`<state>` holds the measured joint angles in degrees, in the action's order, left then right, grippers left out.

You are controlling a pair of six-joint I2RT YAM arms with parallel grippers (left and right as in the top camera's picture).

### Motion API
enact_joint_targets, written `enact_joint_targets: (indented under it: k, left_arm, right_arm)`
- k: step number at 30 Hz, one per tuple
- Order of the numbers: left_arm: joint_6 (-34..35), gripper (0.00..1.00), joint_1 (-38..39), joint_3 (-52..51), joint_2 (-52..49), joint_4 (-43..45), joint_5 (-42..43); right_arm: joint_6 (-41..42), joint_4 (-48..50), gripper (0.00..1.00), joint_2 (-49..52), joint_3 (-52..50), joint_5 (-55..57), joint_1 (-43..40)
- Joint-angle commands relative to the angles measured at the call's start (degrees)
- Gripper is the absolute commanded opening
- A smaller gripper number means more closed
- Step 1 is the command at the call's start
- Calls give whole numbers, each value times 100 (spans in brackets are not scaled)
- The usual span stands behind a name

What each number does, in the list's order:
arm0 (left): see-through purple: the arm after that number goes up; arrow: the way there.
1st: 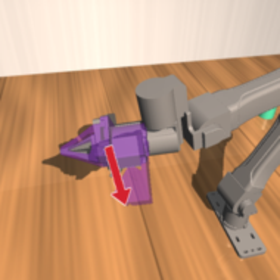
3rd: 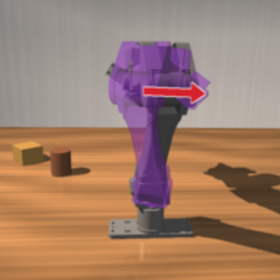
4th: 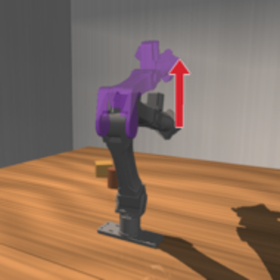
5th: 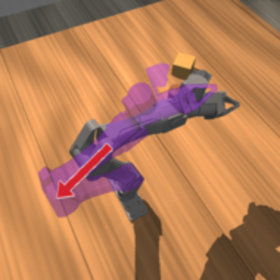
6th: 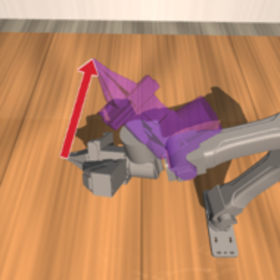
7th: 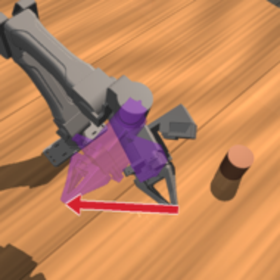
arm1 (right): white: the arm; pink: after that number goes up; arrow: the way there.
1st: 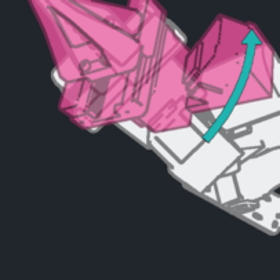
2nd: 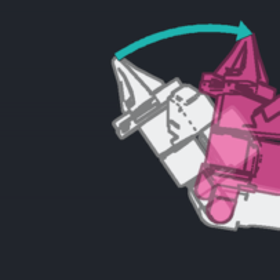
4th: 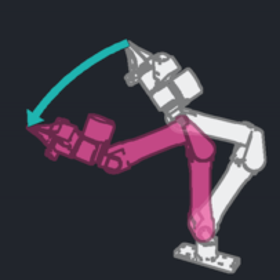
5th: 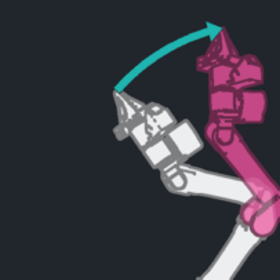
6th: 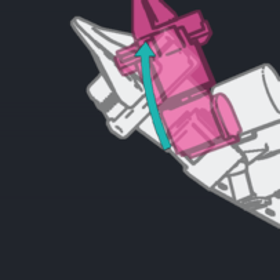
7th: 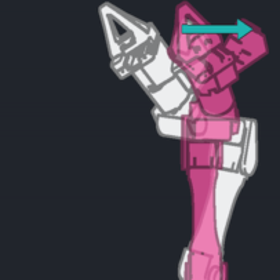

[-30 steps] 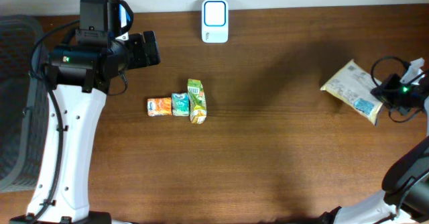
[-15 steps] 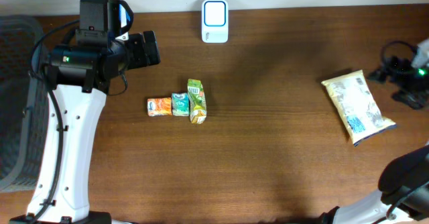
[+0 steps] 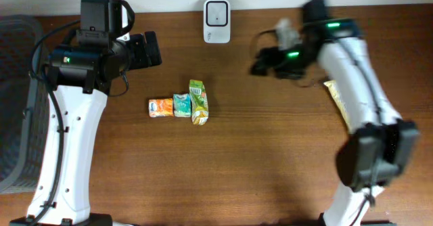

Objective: Scan the item barcode
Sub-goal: 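Reach the right gripper to the green tea pouch and grasp it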

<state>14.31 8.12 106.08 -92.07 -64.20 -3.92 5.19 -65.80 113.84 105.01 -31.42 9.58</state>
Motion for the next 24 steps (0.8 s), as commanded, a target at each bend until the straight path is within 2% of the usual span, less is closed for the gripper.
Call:
enact_joint_targets:
  k: [1, 7, 14, 20, 22, 24]
  left_arm:
    - [-74, 99, -4, 24, 70, -2, -42]
    - [-72, 99, -4, 24, 70, -2, -44]
    - [-72, 99, -4, 24, 70, -2, -44]
    - [-72, 99, -4, 24, 70, -2, -44]
    - [-72, 99, -4, 24, 70, -2, -44]
    - [-72, 99, -4, 24, 70, 0, -44]
  right_arm:
    - [514, 490, 83, 535, 35, -50, 949]
    - [1314, 1119, 81, 949, 31, 562, 1880]
    - [2087, 1178, 80, 966, -175, 2369, 2660]
    - [2212, 1989, 80, 966, -1019, 2500, 2774]
    - [2236, 2293, 75, 966, -1268, 2406, 2774]
    - [2240, 2492, 53, 966, -1440, 2295, 2774]
